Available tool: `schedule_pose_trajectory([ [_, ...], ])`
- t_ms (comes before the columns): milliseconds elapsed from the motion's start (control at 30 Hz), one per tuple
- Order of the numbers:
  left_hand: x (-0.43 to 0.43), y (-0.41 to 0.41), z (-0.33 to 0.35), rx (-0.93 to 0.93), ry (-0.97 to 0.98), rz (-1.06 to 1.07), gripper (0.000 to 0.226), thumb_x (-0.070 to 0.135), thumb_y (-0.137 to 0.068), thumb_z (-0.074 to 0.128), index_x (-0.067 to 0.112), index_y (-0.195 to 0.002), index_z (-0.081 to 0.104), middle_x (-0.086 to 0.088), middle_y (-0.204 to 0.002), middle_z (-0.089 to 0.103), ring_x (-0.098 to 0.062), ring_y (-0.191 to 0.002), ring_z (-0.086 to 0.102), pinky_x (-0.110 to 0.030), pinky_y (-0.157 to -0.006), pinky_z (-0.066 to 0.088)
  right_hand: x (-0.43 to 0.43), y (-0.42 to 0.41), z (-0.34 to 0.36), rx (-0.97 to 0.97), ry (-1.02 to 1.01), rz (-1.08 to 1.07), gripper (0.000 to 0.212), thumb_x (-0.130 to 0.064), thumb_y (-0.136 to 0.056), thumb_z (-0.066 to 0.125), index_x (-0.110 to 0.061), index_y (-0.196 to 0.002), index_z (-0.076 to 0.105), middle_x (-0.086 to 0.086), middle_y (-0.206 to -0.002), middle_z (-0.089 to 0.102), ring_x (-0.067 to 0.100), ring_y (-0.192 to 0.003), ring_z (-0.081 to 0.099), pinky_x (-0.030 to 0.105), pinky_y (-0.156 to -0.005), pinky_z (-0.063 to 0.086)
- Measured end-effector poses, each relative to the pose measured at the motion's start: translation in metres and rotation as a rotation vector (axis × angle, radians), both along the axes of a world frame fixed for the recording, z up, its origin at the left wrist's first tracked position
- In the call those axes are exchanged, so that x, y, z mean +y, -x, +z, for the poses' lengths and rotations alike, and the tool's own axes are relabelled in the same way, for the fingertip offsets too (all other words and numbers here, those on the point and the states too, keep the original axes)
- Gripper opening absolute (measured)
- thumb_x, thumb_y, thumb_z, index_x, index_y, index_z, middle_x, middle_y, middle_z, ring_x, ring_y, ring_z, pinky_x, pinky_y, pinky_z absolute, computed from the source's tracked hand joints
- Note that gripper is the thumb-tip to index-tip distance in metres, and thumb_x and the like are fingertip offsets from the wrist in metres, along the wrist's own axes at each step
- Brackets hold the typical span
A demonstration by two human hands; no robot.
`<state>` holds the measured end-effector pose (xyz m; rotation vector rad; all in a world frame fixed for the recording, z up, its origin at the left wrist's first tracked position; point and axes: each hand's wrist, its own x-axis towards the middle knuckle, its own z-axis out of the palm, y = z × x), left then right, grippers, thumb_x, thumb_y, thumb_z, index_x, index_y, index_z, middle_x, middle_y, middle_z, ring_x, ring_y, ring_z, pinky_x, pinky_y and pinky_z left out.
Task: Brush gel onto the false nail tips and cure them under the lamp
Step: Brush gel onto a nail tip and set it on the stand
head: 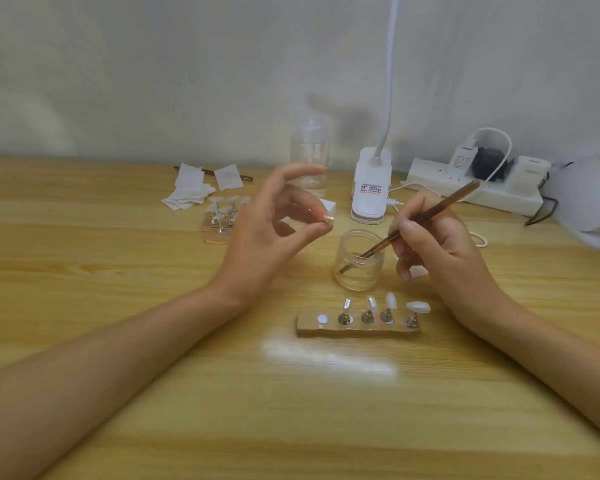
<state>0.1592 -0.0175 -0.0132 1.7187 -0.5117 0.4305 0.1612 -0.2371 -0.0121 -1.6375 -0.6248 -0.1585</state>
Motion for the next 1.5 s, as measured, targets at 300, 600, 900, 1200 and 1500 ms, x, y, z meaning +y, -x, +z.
schedule_pose_trajectory([
  [300,-0.001,-0.001,-0.002,0.024,-0.032,0.012,0.051,0.005,-0.087,0.077,0.021,-0.129,0.054,0.008,-0.087,0.071,-0.006,-0.089,0.069,-0.029,-0.061,0.049,-0.002,-0.002,0.000,0.083,-0.063,-0.024,0.010,-0.015,-0.096,0.046,-0.011,-0.088,0.051,-0.002,-0.074,0.052,0.009,-0.068,0.050,0.023,-0.048,0.045],
  [600,0.002,0.004,-0.002,0.046,-0.147,0.040,0.059,0.006,-0.083,0.080,0.027,-0.131,0.052,0.012,-0.084,0.073,-0.004,-0.091,0.071,-0.046,-0.073,0.056,-0.011,-0.006,0.002,0.166,-0.311,-0.157,0.012,-0.014,-0.091,0.047,-0.018,-0.081,0.052,-0.003,-0.068,0.060,0.011,-0.065,0.058,0.022,-0.048,0.045],
  [900,0.001,0.005,-0.003,0.056,-0.152,0.026,0.064,0.006,-0.082,0.081,0.027,-0.134,0.051,0.008,-0.082,0.073,-0.012,-0.092,0.073,-0.043,-0.072,0.057,-0.013,-0.005,0.003,0.252,-0.340,-0.175,0.024,-0.009,-0.102,0.042,-0.018,-0.081,0.048,-0.001,-0.065,0.064,0.010,-0.063,0.056,0.018,-0.049,0.043],
  [1200,-0.001,0.003,-0.004,0.033,-0.133,0.002,0.060,0.006,-0.084,0.079,0.027,-0.133,0.051,0.008,-0.081,0.073,-0.017,-0.089,0.073,-0.041,-0.064,0.052,-0.011,-0.004,0.003,0.226,-0.277,-0.102,0.015,-0.030,-0.085,0.059,-0.018,-0.081,0.050,0.004,-0.072,0.071,0.010,-0.067,0.056,0.018,-0.050,0.043],
  [1500,-0.002,0.005,-0.003,0.029,-0.136,0.014,0.061,0.005,-0.084,0.079,0.028,-0.132,0.051,0.010,-0.080,0.073,-0.012,-0.087,0.071,-0.044,-0.065,0.048,-0.012,-0.004,0.003,0.245,-0.288,-0.139,0.016,-0.022,-0.093,0.059,-0.019,-0.080,0.051,0.003,-0.072,0.070,0.009,-0.067,0.054,0.018,-0.049,0.040],
])
